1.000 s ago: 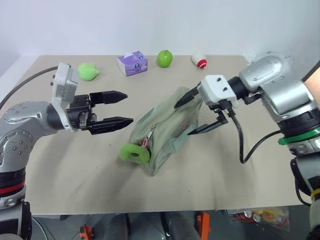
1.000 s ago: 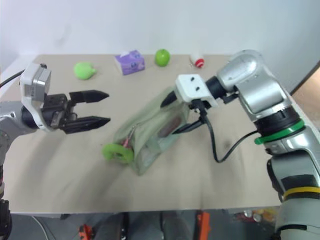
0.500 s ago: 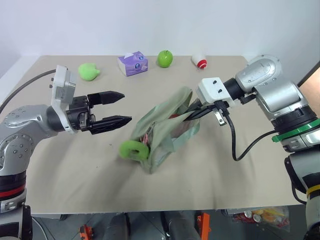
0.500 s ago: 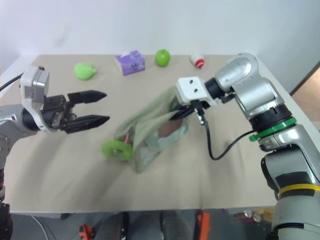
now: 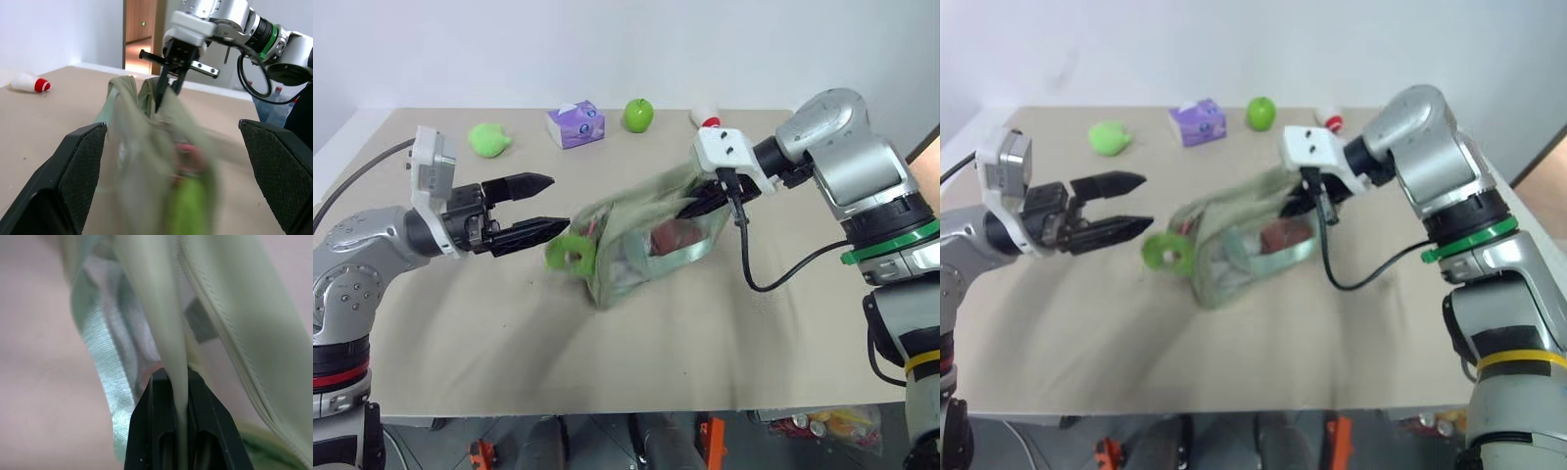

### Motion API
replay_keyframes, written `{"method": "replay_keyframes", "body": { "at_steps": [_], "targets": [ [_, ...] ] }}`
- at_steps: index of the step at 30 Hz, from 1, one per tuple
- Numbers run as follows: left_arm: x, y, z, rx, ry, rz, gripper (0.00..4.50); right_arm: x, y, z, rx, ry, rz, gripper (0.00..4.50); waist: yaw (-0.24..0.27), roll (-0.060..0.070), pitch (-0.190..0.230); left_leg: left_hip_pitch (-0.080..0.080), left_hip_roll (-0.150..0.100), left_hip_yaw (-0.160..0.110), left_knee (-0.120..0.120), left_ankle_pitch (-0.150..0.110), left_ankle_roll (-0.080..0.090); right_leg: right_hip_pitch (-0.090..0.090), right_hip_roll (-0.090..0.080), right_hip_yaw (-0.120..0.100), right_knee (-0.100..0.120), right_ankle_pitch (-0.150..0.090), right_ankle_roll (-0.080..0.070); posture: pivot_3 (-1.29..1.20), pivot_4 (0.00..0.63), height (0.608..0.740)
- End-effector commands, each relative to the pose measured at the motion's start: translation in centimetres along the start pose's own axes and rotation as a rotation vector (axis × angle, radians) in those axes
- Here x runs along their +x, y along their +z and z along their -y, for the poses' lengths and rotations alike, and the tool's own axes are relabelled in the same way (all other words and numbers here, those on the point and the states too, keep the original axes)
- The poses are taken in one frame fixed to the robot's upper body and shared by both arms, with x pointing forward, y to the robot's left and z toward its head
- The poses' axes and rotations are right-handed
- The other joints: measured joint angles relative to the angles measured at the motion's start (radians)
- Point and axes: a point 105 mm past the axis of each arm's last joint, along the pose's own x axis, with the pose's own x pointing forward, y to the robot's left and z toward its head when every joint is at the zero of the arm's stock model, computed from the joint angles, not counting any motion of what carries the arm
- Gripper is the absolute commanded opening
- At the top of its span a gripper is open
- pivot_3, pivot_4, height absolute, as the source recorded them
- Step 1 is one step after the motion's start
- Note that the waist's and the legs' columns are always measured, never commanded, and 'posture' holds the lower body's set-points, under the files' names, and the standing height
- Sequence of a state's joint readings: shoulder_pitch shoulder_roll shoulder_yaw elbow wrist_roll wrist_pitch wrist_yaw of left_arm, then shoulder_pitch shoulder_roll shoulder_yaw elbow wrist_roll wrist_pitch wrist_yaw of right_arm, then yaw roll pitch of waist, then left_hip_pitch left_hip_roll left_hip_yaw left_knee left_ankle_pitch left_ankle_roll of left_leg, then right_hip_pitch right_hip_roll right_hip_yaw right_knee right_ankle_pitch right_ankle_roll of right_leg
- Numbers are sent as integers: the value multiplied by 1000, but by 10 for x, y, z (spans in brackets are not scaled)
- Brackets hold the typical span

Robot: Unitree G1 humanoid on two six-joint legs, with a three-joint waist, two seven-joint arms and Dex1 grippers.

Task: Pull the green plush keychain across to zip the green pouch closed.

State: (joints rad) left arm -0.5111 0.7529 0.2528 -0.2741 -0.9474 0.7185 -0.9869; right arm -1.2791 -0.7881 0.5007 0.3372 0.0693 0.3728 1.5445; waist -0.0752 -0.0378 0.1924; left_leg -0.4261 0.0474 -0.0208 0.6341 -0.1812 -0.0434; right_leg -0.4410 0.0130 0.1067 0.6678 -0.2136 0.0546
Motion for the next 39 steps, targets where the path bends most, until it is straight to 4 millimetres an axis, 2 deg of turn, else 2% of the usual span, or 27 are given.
{"method": "replay_keyframes", "body": {
  "at_steps": [1, 6, 14, 18, 22, 27, 32, 36, 39],
  "targets": [
    [-3, 6, 1, 13, 4, 30, 4500, -16, 20, 5, -15, -60, 2, 15, 0, 0, 0, 0, 0, 0, 0, 0, 0, 0, 0, 0, 0, 0, 0, 0, 150, 740],
    [-1, 5, 0, 5, 1, 38, 4500, -16, 34, 12, 57, -85, 33, 15, -1, 0, 0, 0, 0, 0, 0, 0, 0, 0, 0, 0, 0, 0, 0, 0, 150, 740],
    [-3, 3, -1, -7, 14, 46, 4500, -1, 67, 3, 199, -18, 121, 15, -2, 0, 0, -1, 0, 0, 0, 0, 0, -1, 0, 0, 0, 0, 1, 0, 150, 740],
    [-3, 2, -2, -10, 22, 49, 4500, 8, 70, -5, 212, 18, 126, 15, -1, 0, 0, -1, 0, -1, -1, 0, 0, -1, 0, -1, 0, 0, 1, 0, 150, 740],
    [-3, 2, -1, -13, 27, 53, 4500, 26, 77, -10, 301, 48, 166, 15, -4, 0, 0, -1, 0, -1, 0, 0, 0, -1, 0, -1, 0, 0, 1, 0, 150, 740],
    [-4, 4, -1, -14, 31, 52, 4500, 31, 75, -8, 345, 28, 189, 15, -3, 0, 0, -1, 0, -2, 0, 0, 0, -1, 0, -2, 1, 0, 0, 0, 150, 740],
    [-3, 6, -1, -13, 28, 54, 4500, 31, 78, -6, 371, 19, 234, 1652, -3, 0, 0, -1, 0, -2, 0, 0, 0, -1, 0, -2, 1, 0, 0, 0, 150, 740],
    [-5, 7, -3, -4, 33, 45, 4500, 14, 84, -8, 377, 77, 301, 3025, -3, 0, 0, -2, 0, -2, 0, 0, 0, -1, 0, -2, 1, 0, 0, 0, 150, 740],
    [-14, 11, -7, 1, 57, 35, 4500, -14, 91, -10, 349, 130, 411, 3025, -3, 0, 0, -2, 0, -2, 0, 0, 0, -1, 0, -2, 0, 0, 0, 0, 150, 740]
  ]
}}
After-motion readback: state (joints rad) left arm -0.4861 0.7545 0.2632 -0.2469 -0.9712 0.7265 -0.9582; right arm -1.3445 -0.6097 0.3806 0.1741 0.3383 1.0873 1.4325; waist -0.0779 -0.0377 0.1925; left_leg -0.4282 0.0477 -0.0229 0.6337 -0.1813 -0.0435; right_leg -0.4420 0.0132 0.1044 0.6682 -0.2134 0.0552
